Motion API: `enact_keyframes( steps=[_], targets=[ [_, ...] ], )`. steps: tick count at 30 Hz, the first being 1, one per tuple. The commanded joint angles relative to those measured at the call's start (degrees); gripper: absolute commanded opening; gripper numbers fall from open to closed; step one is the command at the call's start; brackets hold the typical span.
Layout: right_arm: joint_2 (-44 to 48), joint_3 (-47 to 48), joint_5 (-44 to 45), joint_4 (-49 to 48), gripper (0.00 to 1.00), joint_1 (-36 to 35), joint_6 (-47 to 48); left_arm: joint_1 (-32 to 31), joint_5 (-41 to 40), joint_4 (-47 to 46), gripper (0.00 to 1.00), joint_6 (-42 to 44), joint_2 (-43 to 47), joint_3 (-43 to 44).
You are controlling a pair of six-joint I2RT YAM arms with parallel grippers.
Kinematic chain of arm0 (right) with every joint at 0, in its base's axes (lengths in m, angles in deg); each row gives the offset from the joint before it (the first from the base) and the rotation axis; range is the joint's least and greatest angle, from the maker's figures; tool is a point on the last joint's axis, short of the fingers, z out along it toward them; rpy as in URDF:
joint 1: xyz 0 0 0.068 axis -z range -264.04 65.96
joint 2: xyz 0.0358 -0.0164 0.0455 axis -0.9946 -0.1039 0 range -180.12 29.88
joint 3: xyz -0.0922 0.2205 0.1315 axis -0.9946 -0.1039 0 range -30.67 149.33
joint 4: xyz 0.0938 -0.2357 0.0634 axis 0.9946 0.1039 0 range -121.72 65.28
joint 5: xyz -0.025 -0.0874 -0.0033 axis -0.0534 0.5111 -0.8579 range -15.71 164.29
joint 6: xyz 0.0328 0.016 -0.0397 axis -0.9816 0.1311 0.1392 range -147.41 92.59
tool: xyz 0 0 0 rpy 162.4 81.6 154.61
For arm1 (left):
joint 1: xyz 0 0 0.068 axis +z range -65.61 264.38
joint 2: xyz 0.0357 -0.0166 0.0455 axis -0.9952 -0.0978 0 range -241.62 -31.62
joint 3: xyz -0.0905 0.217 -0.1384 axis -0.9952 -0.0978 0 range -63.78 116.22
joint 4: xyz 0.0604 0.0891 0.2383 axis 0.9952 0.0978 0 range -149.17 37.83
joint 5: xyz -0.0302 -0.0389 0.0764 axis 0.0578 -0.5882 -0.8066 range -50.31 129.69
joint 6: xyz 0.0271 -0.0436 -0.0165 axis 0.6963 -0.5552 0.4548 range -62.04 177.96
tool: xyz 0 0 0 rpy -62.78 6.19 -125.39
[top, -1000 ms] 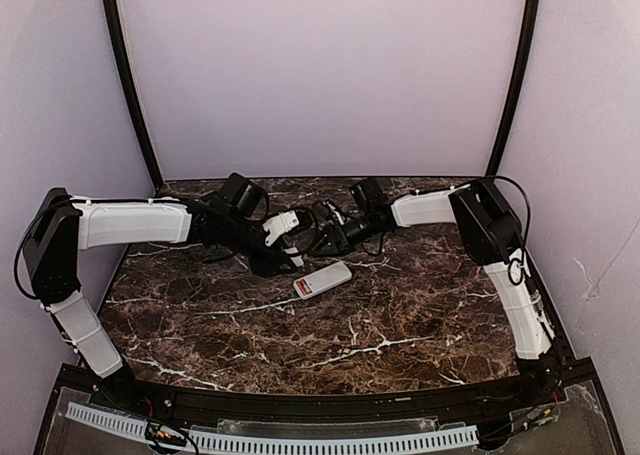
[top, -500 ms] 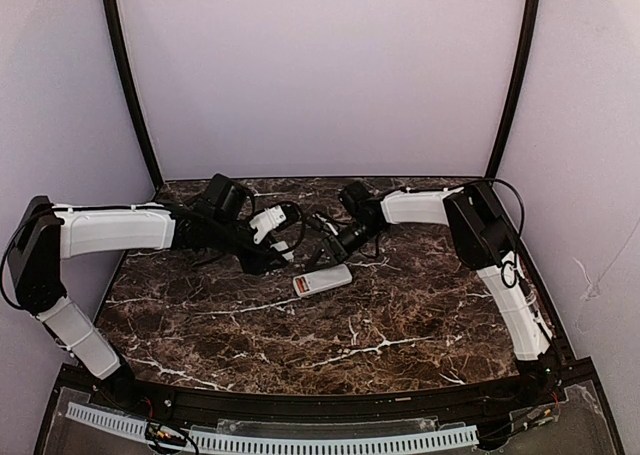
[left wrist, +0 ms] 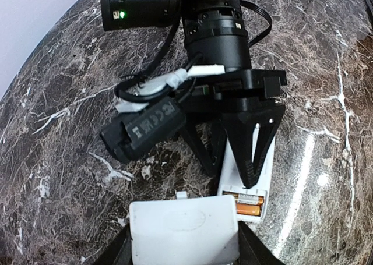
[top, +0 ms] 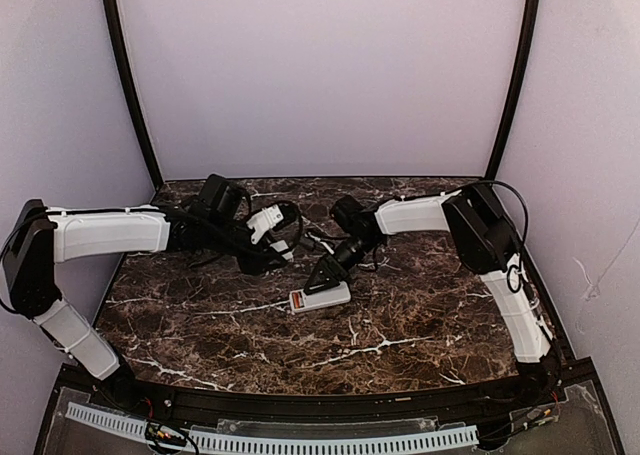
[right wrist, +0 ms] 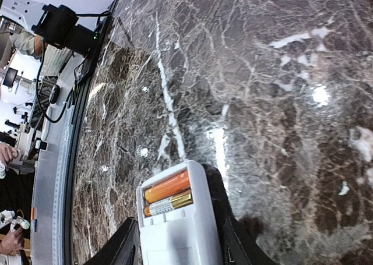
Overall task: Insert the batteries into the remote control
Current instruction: Move the remote control without the battery cover to the center of the board, then place the battery cover on the remote control without the battery cover.
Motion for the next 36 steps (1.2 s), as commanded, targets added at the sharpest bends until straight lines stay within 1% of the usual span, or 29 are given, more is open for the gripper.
enact_keyframes(
  steps=[1, 4, 5, 9, 11, 16, 20, 22, 28, 32, 36],
  targets=[
    [0.15, -5.31, 6.42, 5.35, 0.46, -2.03, 3.77, 0.3, 2.78, 1.98, 0.38, 2.46, 3.23, -1.91],
    [1.57, -8.13, 5.5, 5.33, 0.39, -2.68, 6.18, 0.23, 5.32, 3.3, 0.37, 4.82, 4.52, -3.43],
    [1.89, -8.81, 5.27, 5.36, 0.38, -2.98, 6.94, 0.13, 6.51, 3.91, 0.37, 5.96, 4.71, -3.52],
    [1.71, -9.6, 5.08, 5.99, 0.38, -3.99, 8.44, -1.06, 8.39, 8.89, 0.38, 8.86, 4.67, -3.01],
    [1.97, -9.72, 5.29, 5.97, 0.38, -4.24, 8.9, -2.52, 8.51, 13.13, 0.38, 10.68, 4.18, -2.14],
    [3.61, -9.57, 5.48, 4.05, 0.4, -4.0, 6.64, -5.93, 6.63, 17.66, 0.39, 13.49, 2.47, -0.77],
    [6.65, -11.32, 3.45, -1.23, 0.42, -1.82, -0.43, -8.12, 4.78, 20.76, 0.4, 13.33, -1.19, 1.93],
    [9.12, -14.0, 3.88, -6.74, 0.43, 0.27, -5.79, -8.67, 4.54, 22.13, 0.4, 12.95, -2.97, 3.3],
    [16.72, -22.88, 1.09, -18.35, 0.41, 4.87, -19.38, -10.13, 3.43, 26.98, 0.42, 11.76, -8.21, 8.82],
    [20.48, -27.64, -0.7, -23.02, 0.38, 5.58, -24.3, -11.32, 0.92, 30.32, 0.44, 10.16, -11.55, 12.32],
    [22.94, -31.69, -1.8, -26.07, 0.37, 6.34, -26.98, -12.71, -1.22, 32.83, 0.44, 9.14, -14.78, 15.74]
  ],
)
